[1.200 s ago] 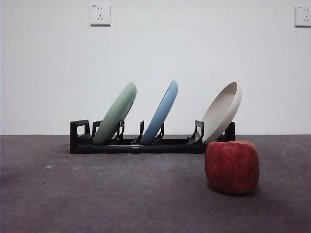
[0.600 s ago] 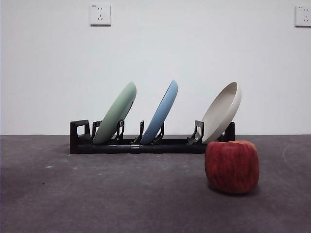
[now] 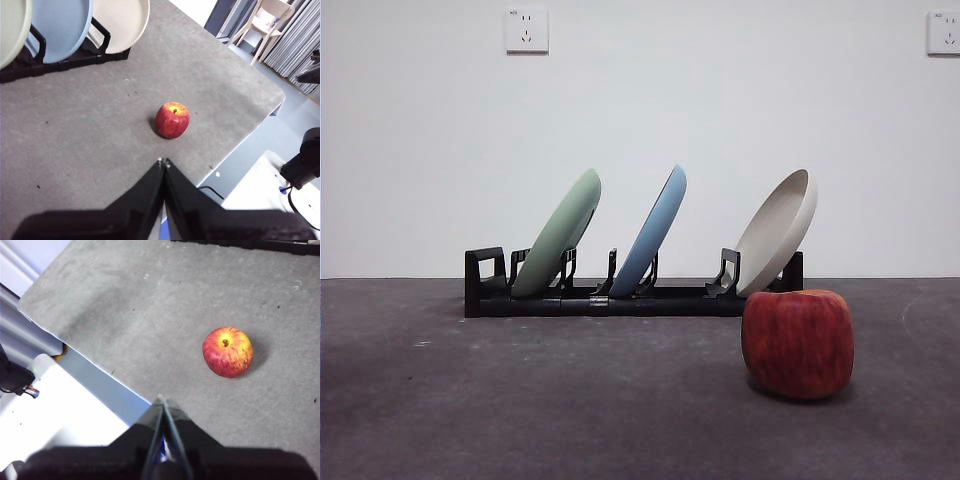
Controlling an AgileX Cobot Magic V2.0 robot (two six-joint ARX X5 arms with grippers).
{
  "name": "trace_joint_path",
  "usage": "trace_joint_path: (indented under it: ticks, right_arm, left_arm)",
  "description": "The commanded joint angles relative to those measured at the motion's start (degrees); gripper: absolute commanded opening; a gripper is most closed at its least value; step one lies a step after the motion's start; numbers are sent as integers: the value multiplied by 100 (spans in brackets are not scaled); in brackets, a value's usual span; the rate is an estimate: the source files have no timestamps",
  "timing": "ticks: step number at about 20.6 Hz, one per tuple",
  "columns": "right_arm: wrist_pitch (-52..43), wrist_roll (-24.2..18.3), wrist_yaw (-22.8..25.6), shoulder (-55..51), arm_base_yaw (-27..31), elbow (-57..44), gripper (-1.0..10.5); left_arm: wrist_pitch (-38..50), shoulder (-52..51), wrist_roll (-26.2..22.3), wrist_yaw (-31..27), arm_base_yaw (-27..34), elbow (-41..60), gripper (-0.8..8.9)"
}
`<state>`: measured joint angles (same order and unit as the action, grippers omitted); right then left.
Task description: Take the green plate from the plate rack,put the plate on the table,take the apple from the table,put the apple in the plate
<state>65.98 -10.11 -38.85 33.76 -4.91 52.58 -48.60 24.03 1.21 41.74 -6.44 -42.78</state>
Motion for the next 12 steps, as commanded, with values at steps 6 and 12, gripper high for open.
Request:
trace_joint_path:
  ticks: [6,12]
  right_arm:
    - [-68,28,-20,7,-17,2,594]
    - [-76,127,-20,7,-17,2,690]
  left_arm:
    - [9,0,-79,-166,7,-35,586]
    - [39,42,-79,-260,4,-39,602]
